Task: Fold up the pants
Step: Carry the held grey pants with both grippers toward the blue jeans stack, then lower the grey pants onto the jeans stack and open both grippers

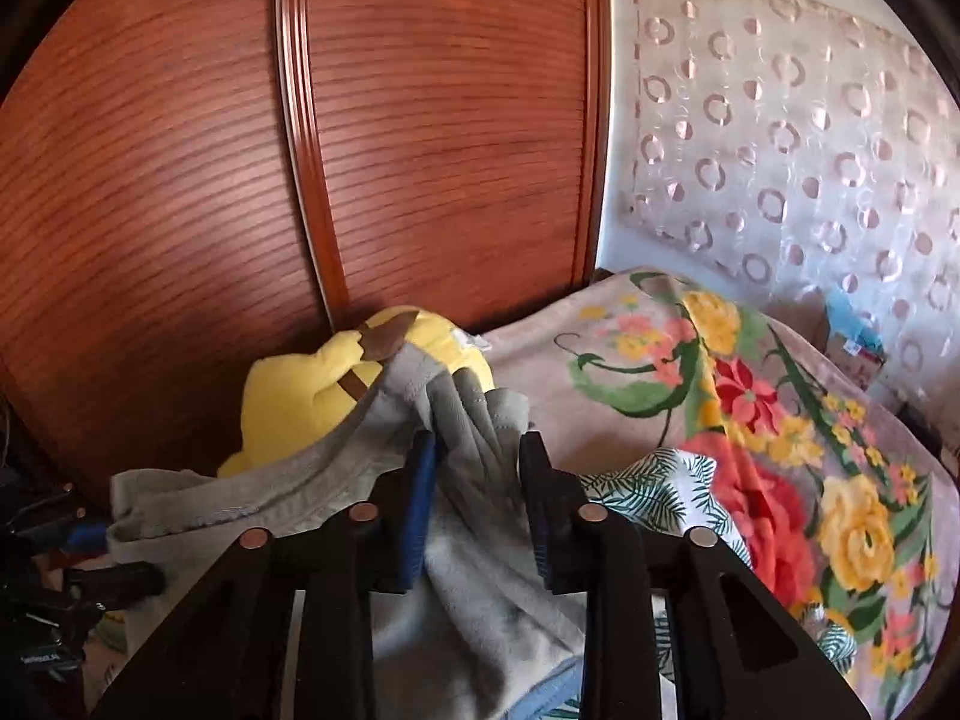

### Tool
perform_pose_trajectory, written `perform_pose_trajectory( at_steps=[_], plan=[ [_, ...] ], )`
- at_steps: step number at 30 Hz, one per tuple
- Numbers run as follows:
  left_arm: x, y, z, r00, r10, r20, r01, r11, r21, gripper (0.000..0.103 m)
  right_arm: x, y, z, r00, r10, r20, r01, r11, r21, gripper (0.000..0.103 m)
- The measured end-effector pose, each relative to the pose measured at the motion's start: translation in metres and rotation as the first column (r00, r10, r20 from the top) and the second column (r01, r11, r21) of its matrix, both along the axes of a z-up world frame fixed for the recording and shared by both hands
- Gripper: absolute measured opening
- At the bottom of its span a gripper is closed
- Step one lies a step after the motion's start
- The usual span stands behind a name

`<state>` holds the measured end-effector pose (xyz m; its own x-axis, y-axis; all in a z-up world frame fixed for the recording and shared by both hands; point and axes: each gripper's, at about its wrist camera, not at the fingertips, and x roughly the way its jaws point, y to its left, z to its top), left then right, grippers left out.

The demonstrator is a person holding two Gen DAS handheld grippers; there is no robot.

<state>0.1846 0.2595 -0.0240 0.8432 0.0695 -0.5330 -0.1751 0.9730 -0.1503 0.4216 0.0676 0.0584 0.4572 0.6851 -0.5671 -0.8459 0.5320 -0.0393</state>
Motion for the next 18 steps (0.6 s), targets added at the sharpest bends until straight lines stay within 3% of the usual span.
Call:
perform_pose_trajectory(
  at_steps=[1,5,8,11,14,18],
  plan=[
    [-0.001,0.001,0.002,1.0,0.003,0.004,-0.003,1.0,0.003,0.049,-0.002,-0.003,0.0,1.0,-0.007,0.004,0.006,1.0,0.011,0.031],
    [-0.002,0.002,0.016,0.999,-0.008,0.035,0.008,1.0,0.001,0.065,-0.019,-0.027,0.005,1.0,0.0,0.025,-0.001,0.999,0.05,0.031],
    [0.007,-0.005,0.019,0.999,-0.024,0.032,0.024,1.0,0.019,0.066,-0.025,-0.038,-0.002,1.0,0.02,-0.005,-0.02,0.998,0.052,0.031],
    [0.022,-0.012,0.006,0.998,-0.059,-0.023,0.06,0.998,0.032,0.066,-0.019,-0.038,-0.016,1.0,0.003,-0.016,-0.002,1.0,0.012,0.031],
    [0.028,-0.013,-0.014,0.996,-0.035,-0.082,0.041,0.997,0.067,0.066,-0.008,-0.035,-0.028,0.999,-0.037,-0.037,0.037,0.999,0.002,0.031],
    [0.024,-0.002,-0.031,0.994,-0.009,-0.108,0.014,0.999,0.043,0.066,0.011,-0.015,-0.036,0.996,-0.077,-0.055,0.076,0.997,-0.013,0.031]
  ],
)
